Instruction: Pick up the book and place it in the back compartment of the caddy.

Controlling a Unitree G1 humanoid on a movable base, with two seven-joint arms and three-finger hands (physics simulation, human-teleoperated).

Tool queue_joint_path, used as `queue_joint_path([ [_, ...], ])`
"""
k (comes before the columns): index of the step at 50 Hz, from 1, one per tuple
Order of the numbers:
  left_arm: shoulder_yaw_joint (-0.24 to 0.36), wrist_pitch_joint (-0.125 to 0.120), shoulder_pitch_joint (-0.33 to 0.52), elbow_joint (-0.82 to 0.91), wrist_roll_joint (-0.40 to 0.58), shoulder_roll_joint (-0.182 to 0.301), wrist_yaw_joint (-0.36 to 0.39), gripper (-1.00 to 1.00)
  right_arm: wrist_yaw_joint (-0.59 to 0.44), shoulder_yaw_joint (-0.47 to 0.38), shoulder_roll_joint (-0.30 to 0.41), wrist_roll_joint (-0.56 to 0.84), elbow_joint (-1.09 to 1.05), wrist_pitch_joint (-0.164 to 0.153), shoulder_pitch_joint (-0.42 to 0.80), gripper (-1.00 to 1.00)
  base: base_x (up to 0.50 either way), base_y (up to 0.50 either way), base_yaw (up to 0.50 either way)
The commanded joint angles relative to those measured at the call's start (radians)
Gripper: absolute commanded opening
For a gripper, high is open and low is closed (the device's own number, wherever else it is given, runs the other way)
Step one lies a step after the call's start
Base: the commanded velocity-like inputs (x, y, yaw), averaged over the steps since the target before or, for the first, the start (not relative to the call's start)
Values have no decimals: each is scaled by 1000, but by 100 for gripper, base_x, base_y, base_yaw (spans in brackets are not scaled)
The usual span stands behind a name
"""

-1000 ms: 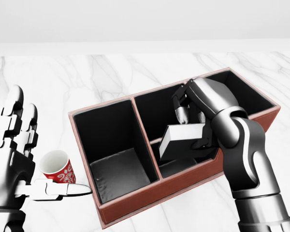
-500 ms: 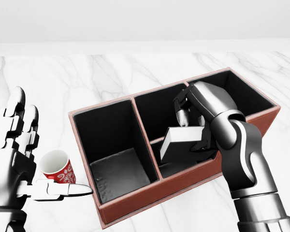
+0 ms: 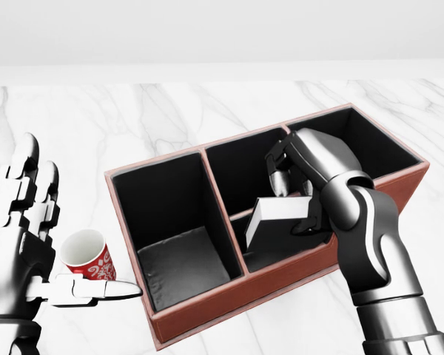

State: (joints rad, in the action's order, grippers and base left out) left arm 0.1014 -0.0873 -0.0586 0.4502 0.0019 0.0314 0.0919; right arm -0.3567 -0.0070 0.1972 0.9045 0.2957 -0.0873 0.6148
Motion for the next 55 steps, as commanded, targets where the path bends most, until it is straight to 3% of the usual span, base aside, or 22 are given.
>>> queue_joint_path([
  [1,-1,0,-1,-5,3,0,-2,100,22,-9,0,19,2,0,6,-100,0,0,0],
  [44,-2,0,-4,-5,8,-1,-2,100,130,-4,15,2,172,0,84,-100,0,0,0],
  [55,-3,0,-3,-1,9,-1,-2,100,166,-1,23,5,235,43,110,-100,0,0,0],
])
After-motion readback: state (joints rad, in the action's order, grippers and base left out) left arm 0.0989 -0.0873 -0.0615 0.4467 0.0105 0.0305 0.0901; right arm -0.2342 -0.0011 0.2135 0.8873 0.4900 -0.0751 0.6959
